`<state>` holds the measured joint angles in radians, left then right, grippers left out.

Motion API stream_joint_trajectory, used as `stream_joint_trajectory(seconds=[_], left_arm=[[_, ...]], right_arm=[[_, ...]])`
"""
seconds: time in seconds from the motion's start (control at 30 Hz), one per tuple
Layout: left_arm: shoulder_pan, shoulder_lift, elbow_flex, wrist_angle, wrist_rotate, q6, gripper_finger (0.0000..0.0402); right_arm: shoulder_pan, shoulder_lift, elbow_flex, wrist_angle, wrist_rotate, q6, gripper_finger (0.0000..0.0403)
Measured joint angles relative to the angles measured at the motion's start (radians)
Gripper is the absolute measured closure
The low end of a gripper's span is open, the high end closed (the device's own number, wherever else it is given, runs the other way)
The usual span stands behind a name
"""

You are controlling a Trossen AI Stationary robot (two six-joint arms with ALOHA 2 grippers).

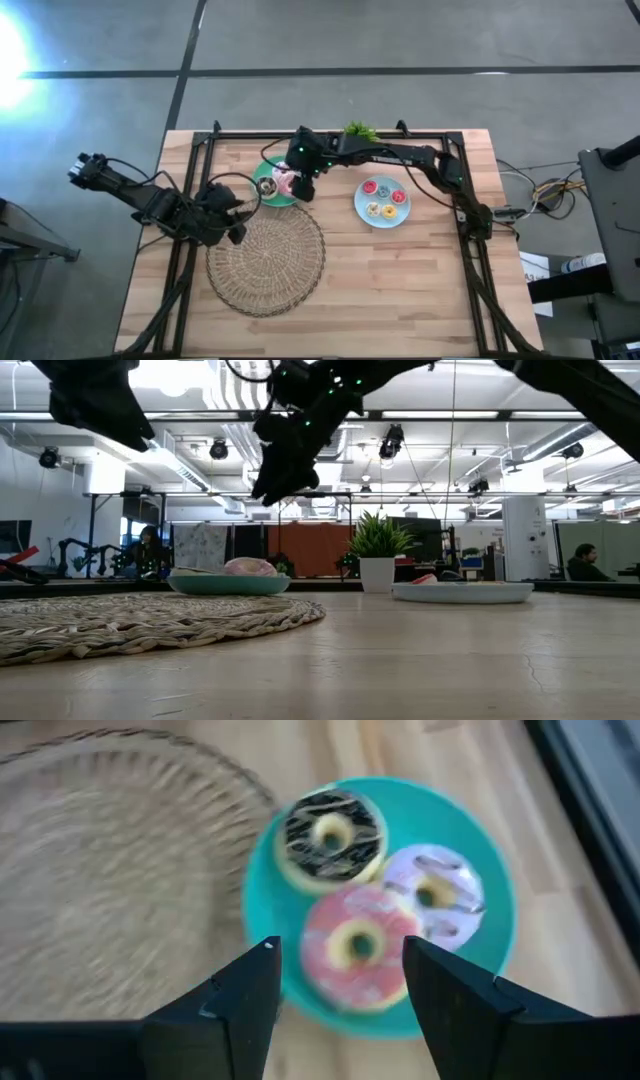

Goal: Pick & Place donuts
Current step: Return to Home Position

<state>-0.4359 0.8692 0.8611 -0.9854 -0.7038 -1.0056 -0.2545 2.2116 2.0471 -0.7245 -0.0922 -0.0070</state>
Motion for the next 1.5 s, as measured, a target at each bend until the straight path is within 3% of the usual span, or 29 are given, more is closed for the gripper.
stream_joint_trajectory(seconds=[0.1,0.2,0.33,0.43,0.6,0.67,0.8,1.03,1.23,1.37,1.5], left_arm=[[0.024,-0.001,-0.012,0.052,-0.032,0.051,0.0243],[0.072,-0.006,-0.051,0.201,0.012,0.161,0.0243],[0.177,-0.009,-0.142,0.493,0.177,0.329,0.0243],[0.284,-0.012,-0.209,0.643,0.306,0.403,0.0243],[0.449,-0.016,-0.238,0.727,0.547,0.475,0.0243],[0.497,-0.017,-0.234,0.728,0.601,0.510,0.0243],[0.553,-0.037,-0.198,0.679,0.608,0.531,0.0243],[0.552,-0.147,-0.148,0.497,0.529,0.529,0.0243],[0.552,-0.280,-0.147,0.454,0.519,0.543,0.0243],[0.552,-0.356,-0.186,0.447,0.519,0.544,0.0243],[0.552,-0.416,-0.269,0.497,0.527,0.520,0.0243]], right_arm=[[0.012,-0.044,-0.077,-0.005,-0.016,0.019,0.0200],[0.034,-0.111,-0.202,0.005,-0.013,0.043,0.0200],[0.075,-0.278,-0.425,0.111,-0.004,0.124,0.0200],[0.111,-0.416,-0.604,0.201,0.088,0.220,0.0202],[0.170,-0.670,-0.827,0.311,0.261,0.356,0.0210],[0.189,-0.751,-0.899,0.325,0.306,0.396,0.0212],[0.200,-0.901,-1.004,0.305,0.363,0.426,0.0216],[0.204,-1.155,-1.130,0.302,0.326,0.651,0.0216],[0.210,-1.342,-1.226,0.305,0.267,0.656,0.0215],[0.209,-1.492,-1.350,0.343,0.271,0.693,0.0216],[0.210,-1.619,-1.500,0.498,0.263,0.696,0.0216]])
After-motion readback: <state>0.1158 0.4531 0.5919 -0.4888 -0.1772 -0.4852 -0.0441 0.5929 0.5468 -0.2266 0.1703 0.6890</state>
